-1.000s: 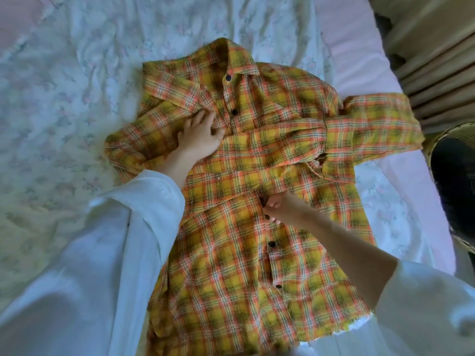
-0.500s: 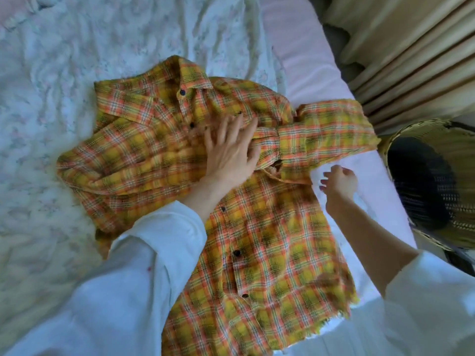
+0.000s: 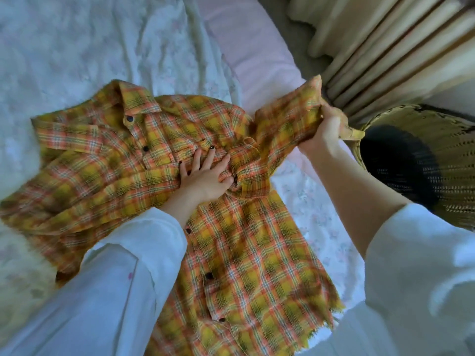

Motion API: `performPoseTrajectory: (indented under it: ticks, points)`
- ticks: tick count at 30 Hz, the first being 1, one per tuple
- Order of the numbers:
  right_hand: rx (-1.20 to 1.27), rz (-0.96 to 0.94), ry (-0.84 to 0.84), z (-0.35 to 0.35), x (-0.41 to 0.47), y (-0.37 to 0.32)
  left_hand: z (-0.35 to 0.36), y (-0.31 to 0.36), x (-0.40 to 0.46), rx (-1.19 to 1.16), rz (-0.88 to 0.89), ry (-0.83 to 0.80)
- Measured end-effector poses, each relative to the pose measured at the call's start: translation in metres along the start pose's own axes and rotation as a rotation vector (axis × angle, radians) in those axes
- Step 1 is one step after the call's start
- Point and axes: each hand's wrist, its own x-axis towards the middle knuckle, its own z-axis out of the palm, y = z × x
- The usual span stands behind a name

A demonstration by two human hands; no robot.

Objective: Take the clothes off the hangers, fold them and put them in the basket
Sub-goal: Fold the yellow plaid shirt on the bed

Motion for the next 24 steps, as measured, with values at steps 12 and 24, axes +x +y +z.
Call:
performPoseTrajectory:
  ticks: [12, 24]
  points:
    - [-1.955, -1.281, -1.04, 0.034, -0.137, 0.128, -0.046, -0.118, -0.082, -2.252, -0.008, 0.228]
    - [-2.552, -0.916, -1.218, 0.01, -0.169, 0.202, 0.015, -0.216, -0.153, -2.364, -0.093, 0.336]
